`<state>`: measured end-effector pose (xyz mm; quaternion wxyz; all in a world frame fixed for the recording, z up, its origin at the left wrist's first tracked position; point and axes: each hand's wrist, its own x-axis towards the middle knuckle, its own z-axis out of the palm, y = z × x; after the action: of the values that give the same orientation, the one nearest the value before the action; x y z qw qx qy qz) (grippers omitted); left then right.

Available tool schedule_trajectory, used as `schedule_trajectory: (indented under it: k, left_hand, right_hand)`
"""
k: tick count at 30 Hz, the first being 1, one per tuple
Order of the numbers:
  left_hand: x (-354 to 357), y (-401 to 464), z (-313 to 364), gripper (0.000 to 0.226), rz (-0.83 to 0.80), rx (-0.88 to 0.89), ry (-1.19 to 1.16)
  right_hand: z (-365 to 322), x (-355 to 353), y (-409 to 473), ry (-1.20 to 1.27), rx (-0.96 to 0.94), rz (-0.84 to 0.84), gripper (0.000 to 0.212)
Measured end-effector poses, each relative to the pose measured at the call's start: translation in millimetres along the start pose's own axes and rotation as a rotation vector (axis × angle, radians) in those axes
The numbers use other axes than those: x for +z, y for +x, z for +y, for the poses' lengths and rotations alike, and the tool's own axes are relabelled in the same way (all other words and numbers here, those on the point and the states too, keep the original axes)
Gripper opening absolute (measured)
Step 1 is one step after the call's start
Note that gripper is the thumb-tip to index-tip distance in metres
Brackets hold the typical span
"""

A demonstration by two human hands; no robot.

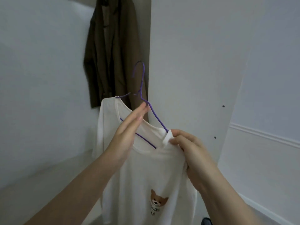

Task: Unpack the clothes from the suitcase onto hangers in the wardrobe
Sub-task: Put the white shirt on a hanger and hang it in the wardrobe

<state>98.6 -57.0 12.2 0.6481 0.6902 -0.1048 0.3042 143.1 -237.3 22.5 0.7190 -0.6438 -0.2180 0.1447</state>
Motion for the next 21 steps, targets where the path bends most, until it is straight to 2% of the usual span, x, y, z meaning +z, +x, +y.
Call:
schedule_trajectory:
  k: [3,5,9,12,15,18,21]
  left_hand:
    - [-12.0,35.0,7.5,0.048,0.072,-0.027,-0.124]
    - [-19.1,55.8,8.8,0.045,0.097,-0.046,-0.142]
    - [-34.0,84.2,6.3,0.04,0.149,-0.009,-0.062]
    - [-53.3,99.3,9.5,0.04,0.269,0.049,0.047]
    - [-77.7,110.8,16.8,0.04,0.375,0.067,0.203]
    - [-105.9,126.9,20.7,0.035,0.425,0.051,0.32]
    - [-138.5,146.6,22.6,0.036,0.486,0.03,0.342]
  right_hand:
    - [-10.8,9.6,41.5,0.037,-0.022,-0.014,0.023]
    - [-19.6,15.2,69.0,0.053,-0.043,-0.051,0.026]
    - [-43.0,30.3,123.1,0.068,-0.115,-0.186,0.04]
    - [-67.1,49.2,162.8,0.125,-0.156,-0.293,0.051]
    - [-93.2,75.2,197.0,0.179,-0.14,-0.343,0.035]
    - [-122.1,108.6,227.6,0.189,-0.133,-0.286,0.017]
    - [-151.8,152.3,254.0,0.203,-0.188,-0.26,0.011]
